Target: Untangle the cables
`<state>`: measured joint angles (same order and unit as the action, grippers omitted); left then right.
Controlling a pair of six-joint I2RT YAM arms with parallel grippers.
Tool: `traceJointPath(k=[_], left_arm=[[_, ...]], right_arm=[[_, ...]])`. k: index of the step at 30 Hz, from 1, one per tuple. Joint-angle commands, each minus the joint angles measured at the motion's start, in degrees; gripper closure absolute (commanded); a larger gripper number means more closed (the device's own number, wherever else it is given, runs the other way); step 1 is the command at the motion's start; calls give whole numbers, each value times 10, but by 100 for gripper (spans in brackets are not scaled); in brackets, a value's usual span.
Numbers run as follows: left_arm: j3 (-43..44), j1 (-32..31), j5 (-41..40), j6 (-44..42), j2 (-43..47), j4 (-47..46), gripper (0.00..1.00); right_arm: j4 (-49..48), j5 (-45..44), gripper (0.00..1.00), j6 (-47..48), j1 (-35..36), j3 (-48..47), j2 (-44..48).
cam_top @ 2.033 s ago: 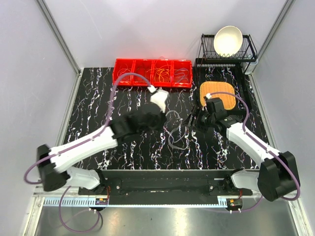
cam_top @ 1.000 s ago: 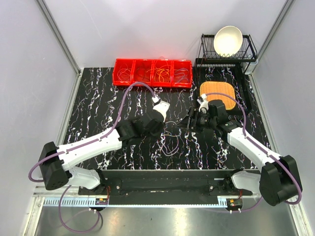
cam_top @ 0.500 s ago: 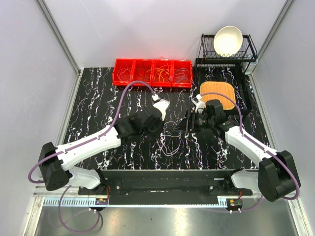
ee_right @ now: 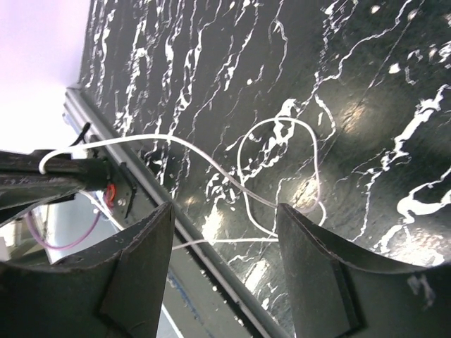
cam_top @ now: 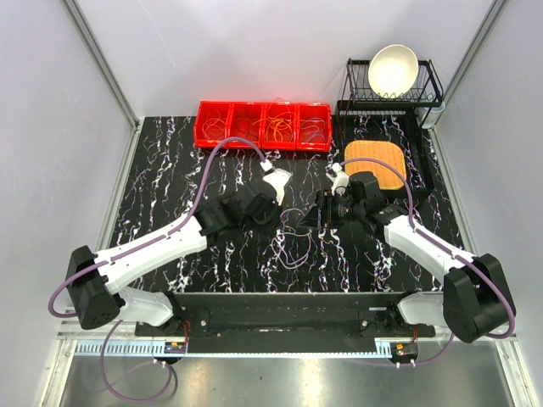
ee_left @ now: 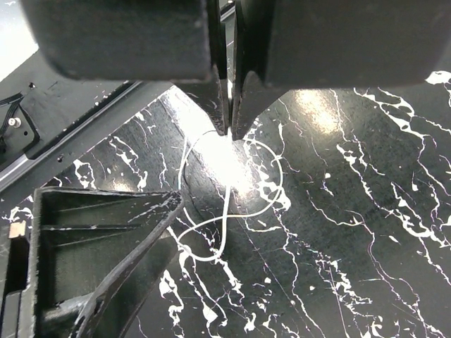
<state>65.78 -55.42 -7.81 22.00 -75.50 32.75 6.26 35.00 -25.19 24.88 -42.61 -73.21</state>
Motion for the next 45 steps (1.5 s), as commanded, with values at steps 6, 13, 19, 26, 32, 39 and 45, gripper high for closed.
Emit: traceJointPath(k=[6, 13, 19, 26, 32, 39, 45], left_arm=[[37, 6, 28, -14, 4, -5, 100], [45, 7, 28, -14, 3, 0, 100], [44, 9, 23, -15, 0, 4, 100], [32, 9, -43, 8, -22, 7, 95], [-3, 9, -55, 44, -66, 19, 87], [-51, 9, -87, 74, 47, 57, 23], [-74, 8, -127, 89, 198, 128, 6]], right_arm=[[16, -113, 35, 48, 32, -43, 19], [42, -190, 37, 78, 72, -58, 3], [40, -205, 74, 68, 81, -56, 17], [78, -201, 100, 33, 81, -88, 54], [176, -220, 100, 5, 80, -240, 34], [258, -258, 100, 9, 72, -467, -39], [287, -267, 100, 15, 32, -578, -124]])
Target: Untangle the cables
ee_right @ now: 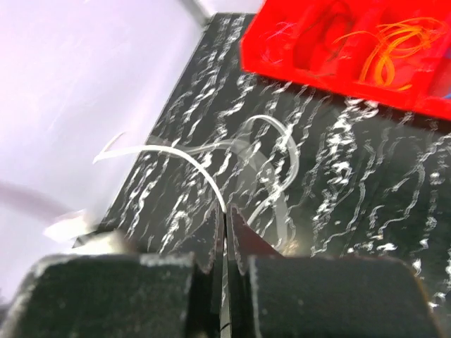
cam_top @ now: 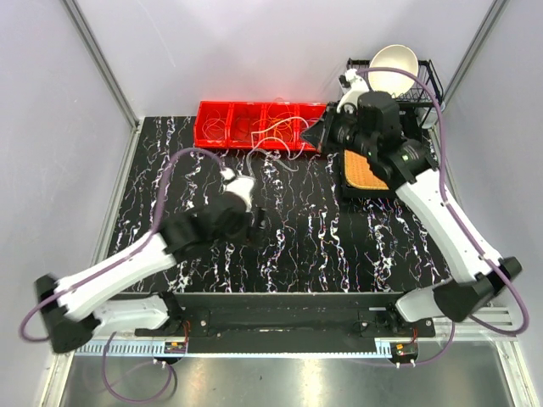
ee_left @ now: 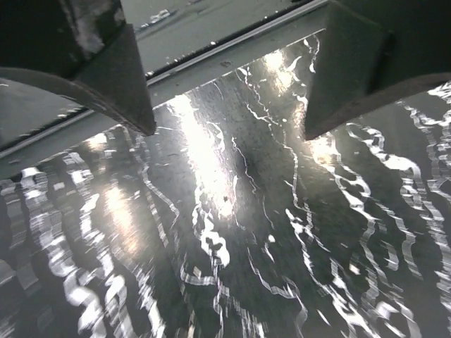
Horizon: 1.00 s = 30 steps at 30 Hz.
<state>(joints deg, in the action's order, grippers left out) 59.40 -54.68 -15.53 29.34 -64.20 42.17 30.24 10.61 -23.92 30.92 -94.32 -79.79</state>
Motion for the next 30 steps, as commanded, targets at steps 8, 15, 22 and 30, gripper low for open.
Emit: traceJointPath(k=[8, 15, 22, 30], left_arm=[[-68, 2, -115, -2, 248, 56, 3], [-45, 2, -165, 51, 297, 127, 2], [-63, 2, -217, 82, 373, 130, 1], [-56, 1, -237, 77, 366, 138, 1]], right_arm=[[61, -21, 100, -1, -81, -177, -153], [63, -63, 100, -10, -122, -247, -229], [76, -82, 100, -34, -160, -413, -357], [84, -103, 100, -23, -173, -581, -507]])
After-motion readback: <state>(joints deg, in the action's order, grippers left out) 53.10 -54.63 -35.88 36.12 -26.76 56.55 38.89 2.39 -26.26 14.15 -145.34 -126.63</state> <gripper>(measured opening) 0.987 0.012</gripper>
